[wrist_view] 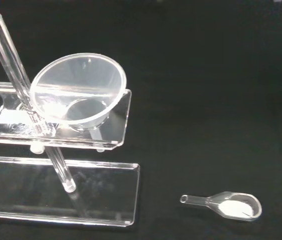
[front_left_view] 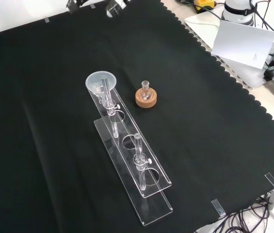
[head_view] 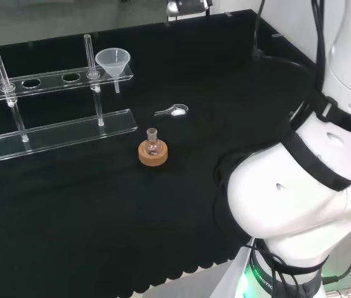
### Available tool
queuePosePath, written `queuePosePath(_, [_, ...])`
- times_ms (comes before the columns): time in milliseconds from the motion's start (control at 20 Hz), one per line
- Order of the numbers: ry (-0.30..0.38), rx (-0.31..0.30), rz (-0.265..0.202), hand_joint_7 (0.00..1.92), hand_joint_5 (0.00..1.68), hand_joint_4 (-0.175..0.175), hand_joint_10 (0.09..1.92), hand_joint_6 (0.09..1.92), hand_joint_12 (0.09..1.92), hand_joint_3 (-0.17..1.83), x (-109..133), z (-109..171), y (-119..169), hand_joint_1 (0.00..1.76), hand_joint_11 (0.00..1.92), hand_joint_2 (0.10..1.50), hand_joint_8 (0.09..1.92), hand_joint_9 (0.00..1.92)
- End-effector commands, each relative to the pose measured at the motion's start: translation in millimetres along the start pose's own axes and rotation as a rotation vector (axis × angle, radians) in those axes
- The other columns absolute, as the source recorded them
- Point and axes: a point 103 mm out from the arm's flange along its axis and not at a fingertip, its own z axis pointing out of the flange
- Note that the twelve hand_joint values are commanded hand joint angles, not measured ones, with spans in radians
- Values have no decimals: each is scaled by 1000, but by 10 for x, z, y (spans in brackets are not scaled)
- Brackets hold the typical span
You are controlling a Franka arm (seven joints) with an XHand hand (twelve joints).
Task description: Pick up the funnel from the transparent funnel stand.
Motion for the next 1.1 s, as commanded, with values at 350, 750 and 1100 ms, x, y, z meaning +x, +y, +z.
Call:
queuePosePath(350, [-15, 128, -21, 0, 91, -5, 750, 87, 1418, 280, 111, 265, 374, 154, 103, 962, 411, 123])
queuePosePath(750, [-82, 261, 31, 0, 2, 3, 549, 87, 1460, 180, 402, 465, 530, 388, 12, 836, 87, 1])
queuePosePath(1100, [-106, 311, 15, 0, 0, -17, 501, 87, 1487, 126, 512, 574, 569, 539, 21, 761, 87, 0])
